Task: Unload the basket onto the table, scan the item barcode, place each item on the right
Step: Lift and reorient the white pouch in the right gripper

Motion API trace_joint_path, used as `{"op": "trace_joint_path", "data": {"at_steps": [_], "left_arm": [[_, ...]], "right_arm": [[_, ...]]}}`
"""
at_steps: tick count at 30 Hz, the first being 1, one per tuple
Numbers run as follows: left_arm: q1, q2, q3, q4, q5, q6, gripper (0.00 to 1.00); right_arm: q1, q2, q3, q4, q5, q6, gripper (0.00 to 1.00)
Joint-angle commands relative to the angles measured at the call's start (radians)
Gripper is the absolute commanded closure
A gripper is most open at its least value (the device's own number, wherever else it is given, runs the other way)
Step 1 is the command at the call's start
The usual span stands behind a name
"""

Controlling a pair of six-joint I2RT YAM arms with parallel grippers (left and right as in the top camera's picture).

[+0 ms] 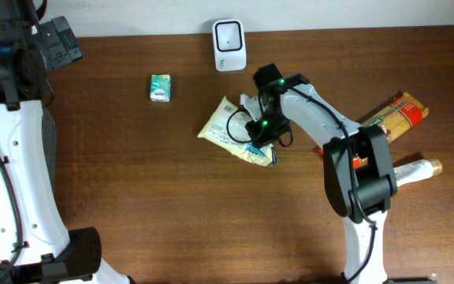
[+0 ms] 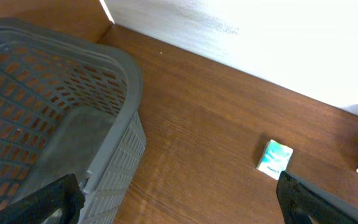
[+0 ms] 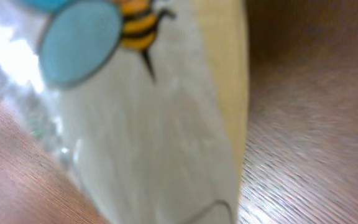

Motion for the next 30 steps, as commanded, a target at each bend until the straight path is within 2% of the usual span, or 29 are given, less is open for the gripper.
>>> {"op": "trace_joint_path", "data": {"at_steps": [1,4,9,11,20,22,25,29,30], "left_arm": [[0.003,0.003,0.0,0.001,-0.011,0.012,0.01],[0.003,0.003,0.0,0.001,-0.011,0.012,0.01],[0.003,0.003,0.0,0.001,-0.011,0.012,0.01],[0.003,0.003,0.0,0.001,-0.011,0.012,0.01],[0.003,0.003,0.0,0.001,-0.011,0.012,0.01],[0.003,0.003,0.0,0.001,-0.011,0.012,0.01],[0.003,0.003,0.0,0.001,-0.011,0.012,0.01],[0.003,0.003,0.0,0.001,-0.011,0.012,0.01],[0.003,0.003,0.0,0.001,-0.011,0.012,0.01]], "right_arm": [[0.087,-0.18,0.051,0.009,0.125,-0.085,0.96],[0.163,-0.333,0.051,-0.009,0.071,-0.157,0.96],[0.174,-0.537,0.051,-0.077,-0.138,-0.203,0.96],[0.174,-0.552,0.051,-0.098,-0.186,-0.212,0.96],[0.172,-0.544,0.051,-0.084,-0.172,-0.192,0.96],[0.173,-0.522,0.05,-0.08,-0.017,-0.099,0.96],[0.175,-0.404,0.04,-0.081,0.459,0.136,0.96],[0.18,-0.147,0.029,-0.137,1.11,0.558,0.96],[0.187,-0.097,0.029,-0.149,1.175,0.596,0.96]]}}
